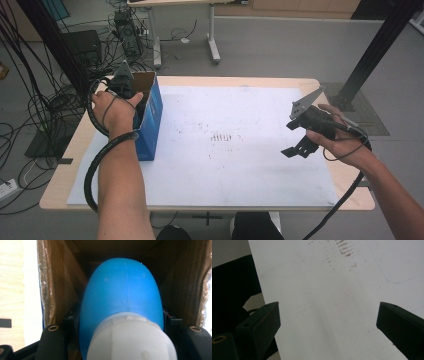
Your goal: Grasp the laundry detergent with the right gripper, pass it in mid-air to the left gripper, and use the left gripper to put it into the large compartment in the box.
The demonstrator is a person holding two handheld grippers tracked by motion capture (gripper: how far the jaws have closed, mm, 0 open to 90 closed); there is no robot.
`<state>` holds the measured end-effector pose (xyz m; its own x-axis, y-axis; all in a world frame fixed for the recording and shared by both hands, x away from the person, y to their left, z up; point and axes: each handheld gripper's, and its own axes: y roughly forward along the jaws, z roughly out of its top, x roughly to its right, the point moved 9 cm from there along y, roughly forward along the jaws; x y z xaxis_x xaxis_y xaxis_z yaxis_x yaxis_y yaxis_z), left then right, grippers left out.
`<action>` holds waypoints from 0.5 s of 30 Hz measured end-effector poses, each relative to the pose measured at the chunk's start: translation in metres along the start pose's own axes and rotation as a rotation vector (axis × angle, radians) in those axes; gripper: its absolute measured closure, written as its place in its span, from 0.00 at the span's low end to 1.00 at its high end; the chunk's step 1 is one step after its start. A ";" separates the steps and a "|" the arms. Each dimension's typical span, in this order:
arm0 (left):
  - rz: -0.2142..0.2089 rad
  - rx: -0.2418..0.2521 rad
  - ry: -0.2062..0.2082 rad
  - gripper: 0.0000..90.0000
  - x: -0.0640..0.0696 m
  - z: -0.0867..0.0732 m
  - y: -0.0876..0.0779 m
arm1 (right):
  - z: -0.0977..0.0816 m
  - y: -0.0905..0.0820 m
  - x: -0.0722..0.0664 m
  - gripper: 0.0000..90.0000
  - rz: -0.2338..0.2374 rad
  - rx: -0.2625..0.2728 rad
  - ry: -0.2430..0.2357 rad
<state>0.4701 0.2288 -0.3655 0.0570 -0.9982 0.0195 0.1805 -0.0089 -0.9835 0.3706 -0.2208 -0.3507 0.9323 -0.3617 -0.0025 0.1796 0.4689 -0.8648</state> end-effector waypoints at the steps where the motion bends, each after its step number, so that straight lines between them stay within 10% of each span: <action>1: 0.000 0.000 0.000 0.41 0.000 0.000 0.000 | 0.000 0.000 0.000 0.06 0.000 -0.001 0.000; 15: 0.005 0.004 0.005 0.41 0.001 0.000 0.000 | 0.001 0.000 -0.001 0.06 0.001 0.002 -0.001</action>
<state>0.4705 0.2278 -0.3654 0.0530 -0.9985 0.0140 0.1839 -0.0040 -0.9829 0.3704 -0.2196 -0.3505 0.9326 -0.3608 -0.0027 0.1795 0.4704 -0.8640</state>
